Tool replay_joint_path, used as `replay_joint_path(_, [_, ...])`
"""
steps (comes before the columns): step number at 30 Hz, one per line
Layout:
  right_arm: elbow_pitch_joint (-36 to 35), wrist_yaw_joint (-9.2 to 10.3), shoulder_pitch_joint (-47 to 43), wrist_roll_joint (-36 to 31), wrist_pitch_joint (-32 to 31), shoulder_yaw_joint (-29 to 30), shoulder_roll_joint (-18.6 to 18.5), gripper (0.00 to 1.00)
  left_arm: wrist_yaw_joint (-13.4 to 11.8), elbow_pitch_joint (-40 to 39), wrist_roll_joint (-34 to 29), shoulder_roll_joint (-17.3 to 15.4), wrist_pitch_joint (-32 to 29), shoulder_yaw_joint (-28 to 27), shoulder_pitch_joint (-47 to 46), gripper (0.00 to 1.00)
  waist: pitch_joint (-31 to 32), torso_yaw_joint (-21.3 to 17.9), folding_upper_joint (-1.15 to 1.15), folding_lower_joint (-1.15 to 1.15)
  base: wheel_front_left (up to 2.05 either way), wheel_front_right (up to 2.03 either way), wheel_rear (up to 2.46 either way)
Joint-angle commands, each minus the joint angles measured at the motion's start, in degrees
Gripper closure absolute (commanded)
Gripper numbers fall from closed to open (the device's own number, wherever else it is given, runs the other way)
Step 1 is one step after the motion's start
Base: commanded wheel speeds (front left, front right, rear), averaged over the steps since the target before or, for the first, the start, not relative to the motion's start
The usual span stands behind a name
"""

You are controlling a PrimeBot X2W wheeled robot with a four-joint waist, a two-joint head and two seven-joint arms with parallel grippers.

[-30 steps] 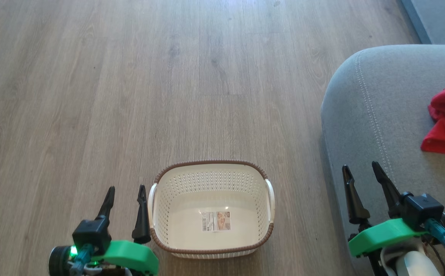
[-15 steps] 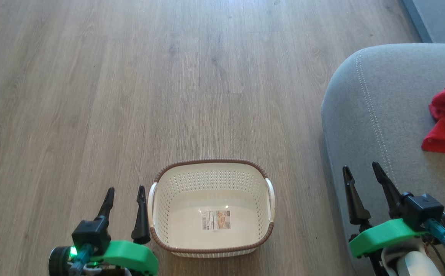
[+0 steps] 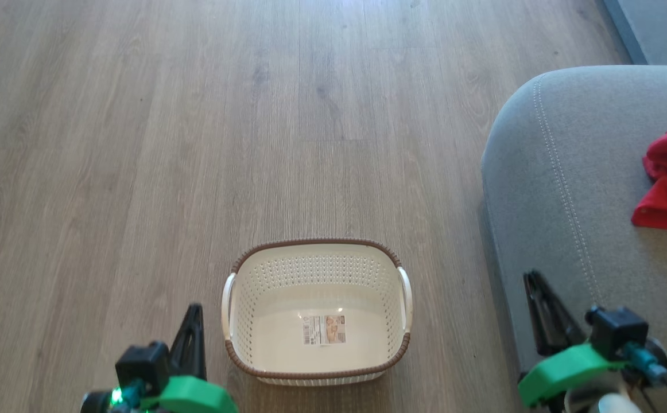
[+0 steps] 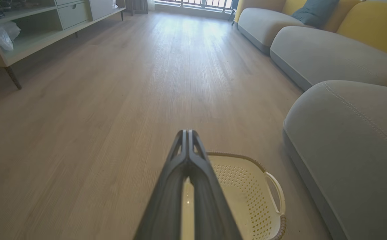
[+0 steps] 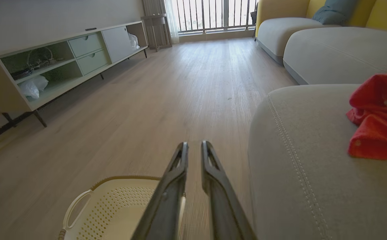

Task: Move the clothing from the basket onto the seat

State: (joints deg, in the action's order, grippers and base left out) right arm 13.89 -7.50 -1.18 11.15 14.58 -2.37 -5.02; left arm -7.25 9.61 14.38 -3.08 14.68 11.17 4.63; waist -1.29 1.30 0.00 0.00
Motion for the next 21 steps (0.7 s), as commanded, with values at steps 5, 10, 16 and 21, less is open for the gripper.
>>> replay_joint_path(5, [0.1, 0.0, 0.2, 3.4, -0.8, 0.3, 0.1, 1.0, 0.5, 0.0, 3.4, -0.2, -0.6, -0.4, -0.1, 1.0, 0.0, -0.1, 0.0, 0.0, 0.0, 0.0, 0.0])
replay_joint_path(10, [0.2, 0.0, 0.5, 6.7, -1.6, 0.6, 0.1, 1.0, 1.1, 0.3, 6.8, -0.4, -1.2, -0.9, -0.6, 1.0, 0.1, -0.1, 0.0, 0.0, 0.0, 0.0, 0.0])
replay_joint_path(16, [0.2, 0.0, 0.9, 10.6, -2.6, 0.9, 0.2, 1.0, 1.8, 0.6, 10.8, -0.6, -2.0, -1.4, -1.2, 1.0, 0.1, -0.2, 0.0, 0.0, 0.0, 0.0, 0.0])
replay_joint_path(21, [0.2, 0.0, 1.2, 13.9, -3.4, 1.3, 0.2, 1.0, 2.5, 0.9, 14.1, -0.8, -2.7, -1.9, -1.7, 1.0, 0.2, -0.2, 0.0, 0.0, 0.0, 0.0, 0.0])
